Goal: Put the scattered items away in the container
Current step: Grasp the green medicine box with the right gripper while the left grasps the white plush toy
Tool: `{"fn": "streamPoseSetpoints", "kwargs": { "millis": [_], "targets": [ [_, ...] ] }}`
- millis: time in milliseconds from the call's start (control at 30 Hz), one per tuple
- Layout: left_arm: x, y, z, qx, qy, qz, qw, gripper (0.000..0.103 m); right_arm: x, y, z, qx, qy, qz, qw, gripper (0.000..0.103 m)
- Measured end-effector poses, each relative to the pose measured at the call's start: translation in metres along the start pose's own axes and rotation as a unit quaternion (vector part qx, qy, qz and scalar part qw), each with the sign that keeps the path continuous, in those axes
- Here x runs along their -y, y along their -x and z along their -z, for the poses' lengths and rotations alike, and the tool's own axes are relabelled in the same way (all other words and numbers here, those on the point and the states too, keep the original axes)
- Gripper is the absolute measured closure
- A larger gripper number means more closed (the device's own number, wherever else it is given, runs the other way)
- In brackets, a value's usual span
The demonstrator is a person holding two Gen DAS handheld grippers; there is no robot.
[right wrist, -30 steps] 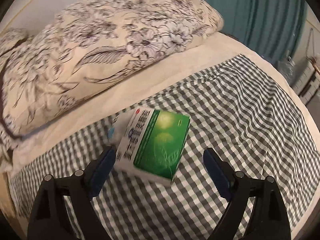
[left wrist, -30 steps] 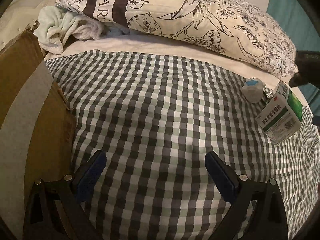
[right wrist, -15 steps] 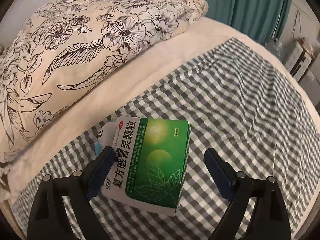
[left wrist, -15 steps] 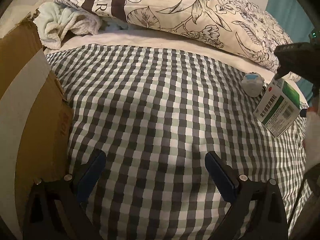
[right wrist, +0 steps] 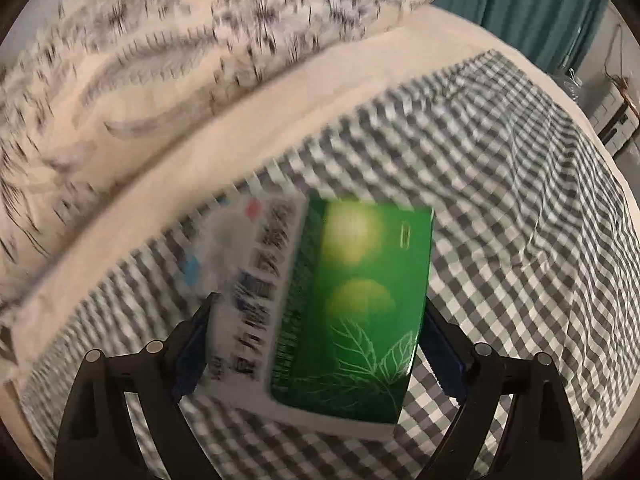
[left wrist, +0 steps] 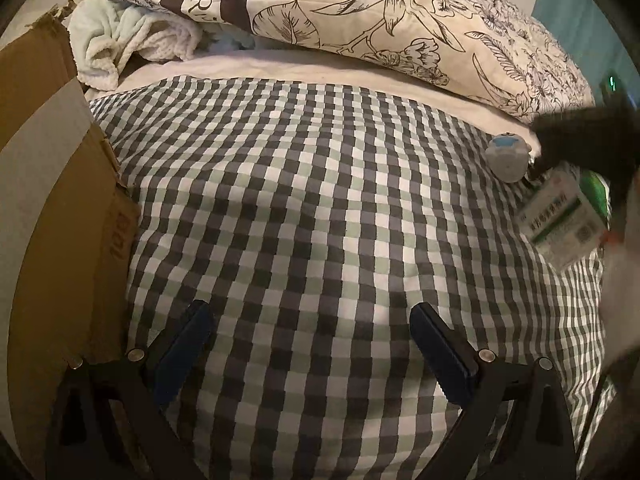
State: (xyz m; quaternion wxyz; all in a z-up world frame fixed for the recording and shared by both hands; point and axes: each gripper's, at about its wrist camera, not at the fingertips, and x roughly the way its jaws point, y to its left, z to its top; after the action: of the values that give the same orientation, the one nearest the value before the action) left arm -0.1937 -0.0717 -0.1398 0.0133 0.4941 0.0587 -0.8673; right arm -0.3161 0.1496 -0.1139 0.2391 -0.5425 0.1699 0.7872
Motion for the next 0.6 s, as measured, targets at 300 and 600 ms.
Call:
{"fn": "streamPoseSetpoints", "kwargs": {
  "millis": [300,600],
  "targets": [
    [0.007,-0.002,-0.001,-0.006,0.009,-0.026,0.9996,0.002,0.039,0.004,0.023,0.055,0.123,-0.026,0.991,0.027],
    [0.044,0.004,-0.017,-0.025,0.027,-0.009,0.9993,0.002,0.104,0.033,0.032,0.108,0.202,-0.077,0.970,0.027]
  ]
}}
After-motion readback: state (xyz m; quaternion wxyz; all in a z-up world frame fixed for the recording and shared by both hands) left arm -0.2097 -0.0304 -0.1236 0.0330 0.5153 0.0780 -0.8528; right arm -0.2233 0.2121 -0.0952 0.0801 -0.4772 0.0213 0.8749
